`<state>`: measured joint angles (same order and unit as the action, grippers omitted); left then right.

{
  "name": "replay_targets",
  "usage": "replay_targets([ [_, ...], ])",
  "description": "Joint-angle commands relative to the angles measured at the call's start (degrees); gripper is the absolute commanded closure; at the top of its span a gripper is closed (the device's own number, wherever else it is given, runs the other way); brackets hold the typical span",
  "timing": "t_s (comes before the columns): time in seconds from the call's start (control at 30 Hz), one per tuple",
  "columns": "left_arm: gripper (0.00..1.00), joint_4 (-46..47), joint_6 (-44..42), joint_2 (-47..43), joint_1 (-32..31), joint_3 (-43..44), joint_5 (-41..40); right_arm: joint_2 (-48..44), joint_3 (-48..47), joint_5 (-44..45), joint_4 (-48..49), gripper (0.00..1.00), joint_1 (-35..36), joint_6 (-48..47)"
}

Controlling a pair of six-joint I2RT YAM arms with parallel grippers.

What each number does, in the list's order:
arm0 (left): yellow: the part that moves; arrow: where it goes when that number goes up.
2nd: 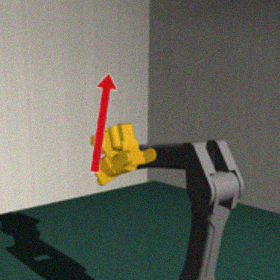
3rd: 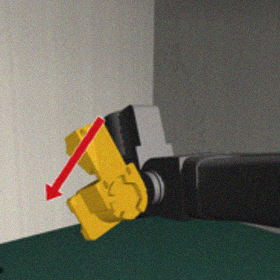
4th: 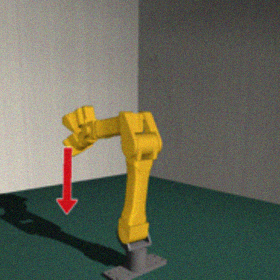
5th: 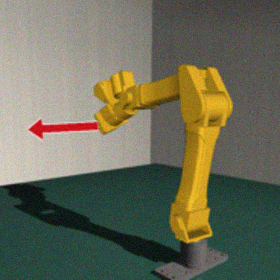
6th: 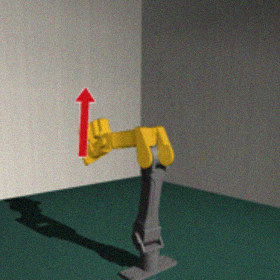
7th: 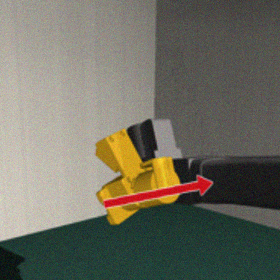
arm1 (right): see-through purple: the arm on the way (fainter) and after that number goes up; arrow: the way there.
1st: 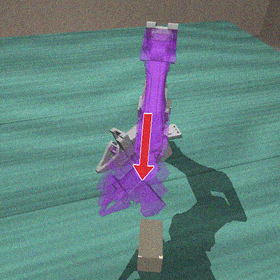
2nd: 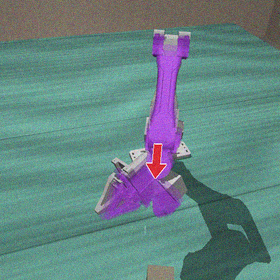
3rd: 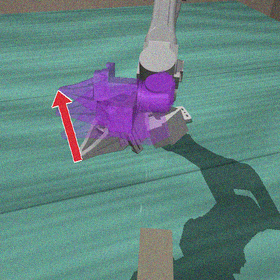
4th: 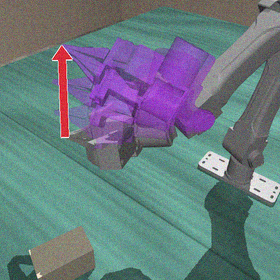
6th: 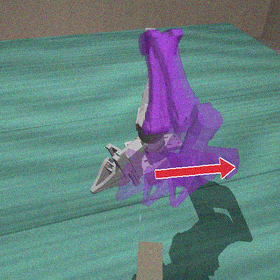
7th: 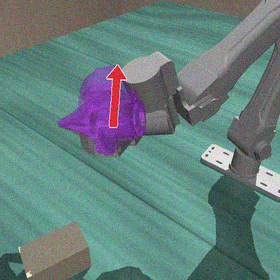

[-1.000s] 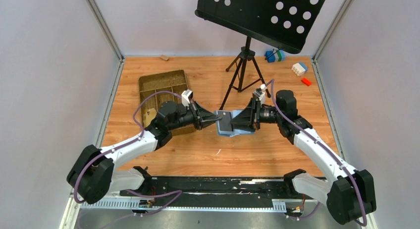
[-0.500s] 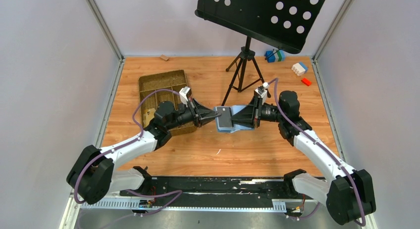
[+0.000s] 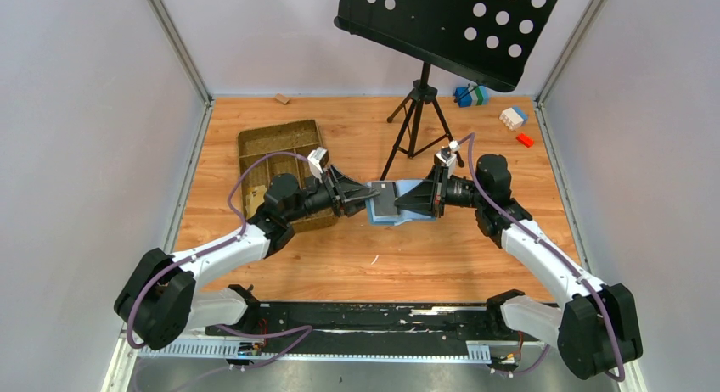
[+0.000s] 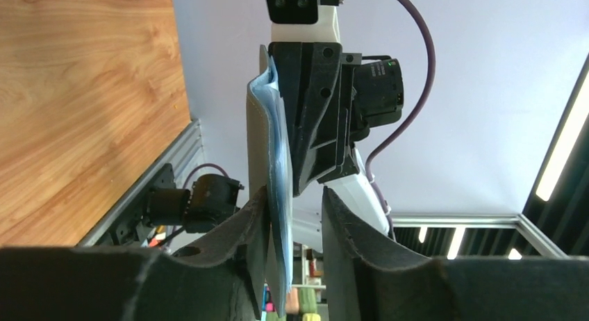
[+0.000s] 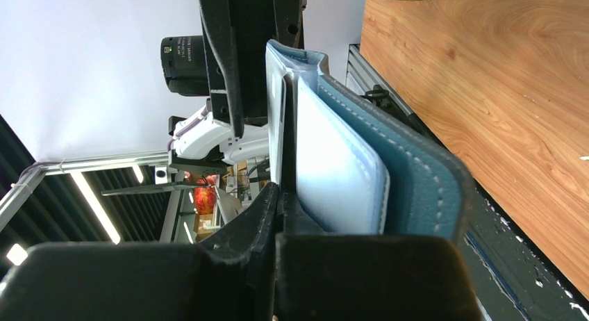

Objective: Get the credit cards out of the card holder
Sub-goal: Remove the credit card from the card holder.

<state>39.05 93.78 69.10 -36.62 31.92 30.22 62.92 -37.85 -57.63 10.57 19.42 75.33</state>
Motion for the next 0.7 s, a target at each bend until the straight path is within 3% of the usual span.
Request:
replay_targets([
  [0.0,0.63,3.8,0.2,-1.1,-0.7,0.6,2.0,0.4,-2.2,0.8,1.1,1.0,0.2,-1.0],
  [0.1,0.76,4.5,0.8,-0.7,-0.7,0.3,2.0,0.5,-2.3,0.8,0.5,1.0,-0.2,-1.5],
  [0.33,0.96,9.0,3.2,-0.1,-0.7,-0.8,0.9,-0.2,-1.7,1.0,-1.0,1.0,-1.6,-2.5],
  [0.67,0.93,9.6,3.3,-0.4,-0.6,-0.8,0.9,-1.9,-1.1,0.8,-5.9,1.0,-3.2,-6.3],
])
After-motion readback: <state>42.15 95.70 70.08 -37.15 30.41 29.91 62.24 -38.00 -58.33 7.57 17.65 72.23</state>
